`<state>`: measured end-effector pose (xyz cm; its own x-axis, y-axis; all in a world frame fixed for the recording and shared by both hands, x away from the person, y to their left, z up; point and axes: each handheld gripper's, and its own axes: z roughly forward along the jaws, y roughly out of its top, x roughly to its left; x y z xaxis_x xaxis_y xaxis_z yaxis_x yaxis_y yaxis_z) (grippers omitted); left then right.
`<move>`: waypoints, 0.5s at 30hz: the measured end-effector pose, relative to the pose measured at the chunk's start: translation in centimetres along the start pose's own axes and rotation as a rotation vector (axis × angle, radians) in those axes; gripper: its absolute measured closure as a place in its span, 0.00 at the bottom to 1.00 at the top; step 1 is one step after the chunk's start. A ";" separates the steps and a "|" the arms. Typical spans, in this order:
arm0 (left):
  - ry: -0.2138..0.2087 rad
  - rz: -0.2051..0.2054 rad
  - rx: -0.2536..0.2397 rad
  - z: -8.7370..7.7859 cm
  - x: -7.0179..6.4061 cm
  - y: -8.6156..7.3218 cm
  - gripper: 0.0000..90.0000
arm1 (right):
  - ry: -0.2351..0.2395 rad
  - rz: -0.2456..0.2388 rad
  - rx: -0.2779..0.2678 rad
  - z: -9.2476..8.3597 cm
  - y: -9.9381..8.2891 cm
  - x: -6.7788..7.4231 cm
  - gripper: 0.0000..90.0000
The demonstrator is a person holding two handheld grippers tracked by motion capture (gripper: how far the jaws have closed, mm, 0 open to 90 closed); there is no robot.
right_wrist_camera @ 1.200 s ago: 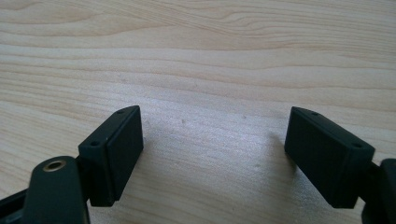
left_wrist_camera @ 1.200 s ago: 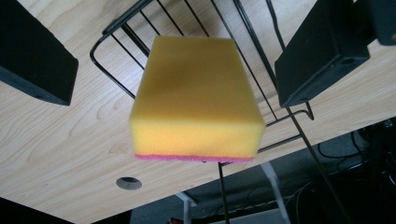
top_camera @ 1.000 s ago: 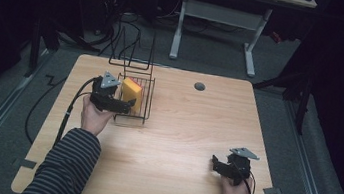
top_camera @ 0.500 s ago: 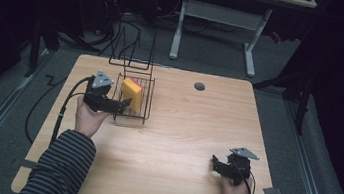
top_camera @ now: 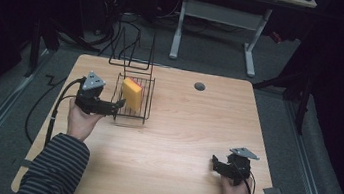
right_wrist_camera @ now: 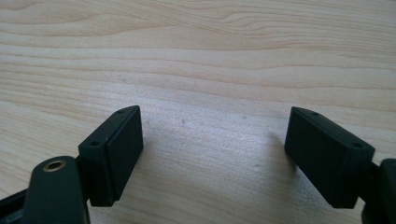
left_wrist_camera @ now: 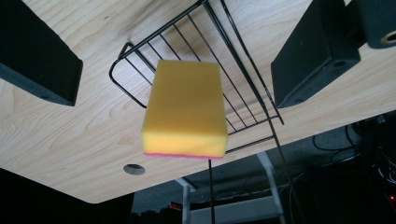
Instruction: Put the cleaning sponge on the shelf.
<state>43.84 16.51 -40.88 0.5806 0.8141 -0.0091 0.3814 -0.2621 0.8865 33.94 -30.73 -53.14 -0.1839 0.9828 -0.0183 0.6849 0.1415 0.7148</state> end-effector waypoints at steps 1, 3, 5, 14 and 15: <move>0.002 0.000 -0.002 -0.2 0.0 -0.1 0.03 | 0.000 0.000 0.000 0.0 0.0 0.0 0.22; 0.005 -0.001 -0.003 -0.5 0.1 -0.2 0.03 | 0.000 0.001 0.001 0.0 0.0 0.0 0.22; 0.007 -0.009 -0.009 -0.9 0.2 -0.3 0.03 | 0.000 0.001 0.001 0.0 0.0 0.0 0.22; 0.014 -0.026 -0.012 -2.1 0.5 -1.1 0.04 | 0.000 0.001 0.000 0.0 0.0 0.0 0.22; 0.017 -0.028 -0.011 -2.3 0.6 -1.2 0.04 | 0.000 0.001 0.000 0.0 0.0 0.0 0.22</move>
<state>42.09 18.47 -40.90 0.5577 0.8296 -0.0266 0.3899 -0.2335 0.8908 33.93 -30.72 -53.14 -0.1829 0.9830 -0.0178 0.6853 0.1404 0.7146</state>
